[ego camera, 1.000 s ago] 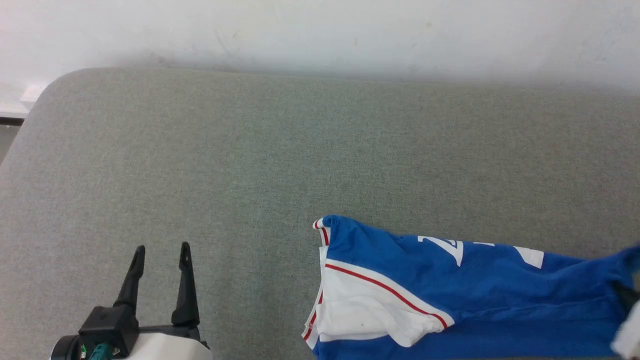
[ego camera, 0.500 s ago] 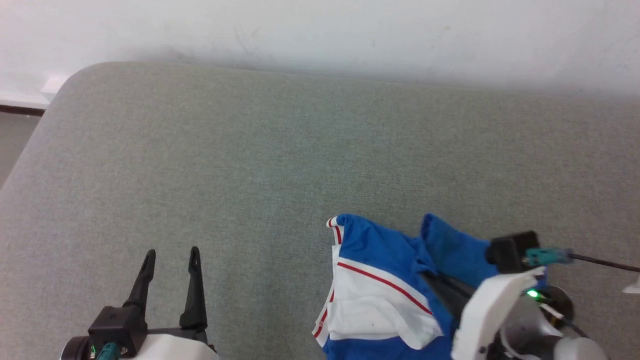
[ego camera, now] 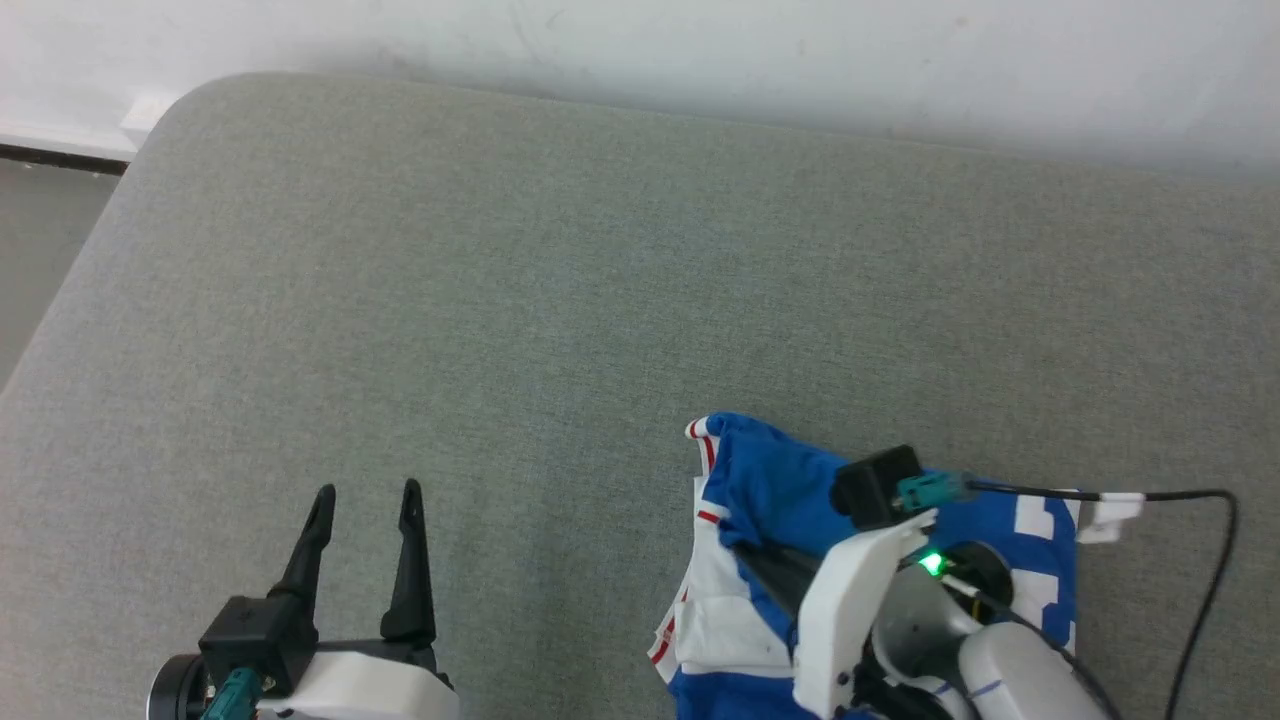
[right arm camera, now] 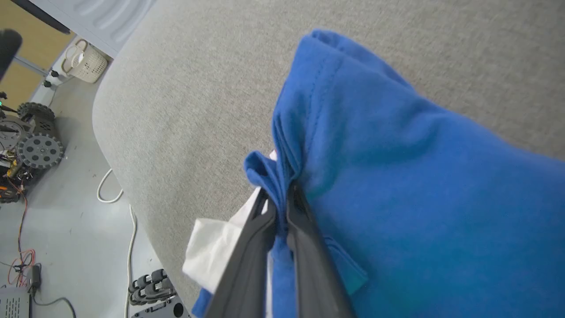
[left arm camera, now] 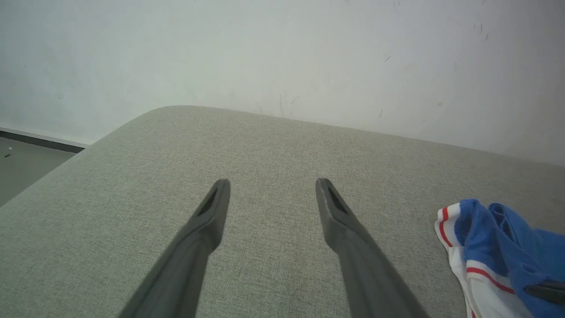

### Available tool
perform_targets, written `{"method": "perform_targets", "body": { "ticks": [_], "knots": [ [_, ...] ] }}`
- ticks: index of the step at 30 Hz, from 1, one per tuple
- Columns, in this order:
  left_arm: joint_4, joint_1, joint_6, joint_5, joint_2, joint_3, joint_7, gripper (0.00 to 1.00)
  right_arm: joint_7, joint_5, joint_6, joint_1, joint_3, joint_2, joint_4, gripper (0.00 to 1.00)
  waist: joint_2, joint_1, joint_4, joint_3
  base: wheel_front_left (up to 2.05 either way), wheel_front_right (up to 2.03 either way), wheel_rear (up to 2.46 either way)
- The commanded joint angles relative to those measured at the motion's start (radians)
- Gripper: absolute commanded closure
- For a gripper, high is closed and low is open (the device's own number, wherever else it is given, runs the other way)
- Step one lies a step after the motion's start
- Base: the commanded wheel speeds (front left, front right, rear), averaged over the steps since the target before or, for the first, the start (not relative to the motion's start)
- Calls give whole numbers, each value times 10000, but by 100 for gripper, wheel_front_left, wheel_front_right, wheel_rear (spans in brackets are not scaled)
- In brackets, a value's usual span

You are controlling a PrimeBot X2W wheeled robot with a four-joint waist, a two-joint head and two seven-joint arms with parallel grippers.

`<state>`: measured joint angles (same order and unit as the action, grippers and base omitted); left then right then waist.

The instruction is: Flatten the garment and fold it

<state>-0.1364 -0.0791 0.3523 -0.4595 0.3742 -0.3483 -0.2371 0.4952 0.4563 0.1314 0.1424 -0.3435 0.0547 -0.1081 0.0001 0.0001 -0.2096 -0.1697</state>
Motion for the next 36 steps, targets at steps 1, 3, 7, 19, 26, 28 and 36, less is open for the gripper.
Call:
{"method": "perform_targets", "body": {
  "ticks": [1,3,7,19,26,28,36],
  "knots": [
    [77,232,-81,-53,-83,-22,-75,0,-121,103,-7,256,-285,-42,-350,100,-1,-1,-82,-44,0,0,0],
    [144,276,-105,-56,-121,-45,-88,0,-242,147,-7,366,-449,-43,-816,100,-1,-1,-115,-36,0,0,0],
    [274,327,-146,-88,-199,-82,-108,0,-542,-505,-7,605,-391,-43,-1804,0,-1,-1,-138,8,0,0,0],
    [457,228,-242,-243,-172,-37,-140,0,-539,48,-7,709,-279,-44,-1171,0,-1,-1,325,173,0,0,0],
    [375,159,-207,-236,-117,-52,-143,0,-166,-1464,-7,-753,2380,-35,1254,0,-1,-1,546,137,0,0,0],
    [354,174,-213,-229,-119,-80,-144,0,115,-1842,-7,-1337,3143,-27,2001,0,-1,-1,564,86,0,0,0],
    [405,268,-283,-246,-112,-176,-117,0,780,-2376,-7,-2582,4536,-37,2860,0,-1,-1,537,1,0,0,0]
  ]
}}
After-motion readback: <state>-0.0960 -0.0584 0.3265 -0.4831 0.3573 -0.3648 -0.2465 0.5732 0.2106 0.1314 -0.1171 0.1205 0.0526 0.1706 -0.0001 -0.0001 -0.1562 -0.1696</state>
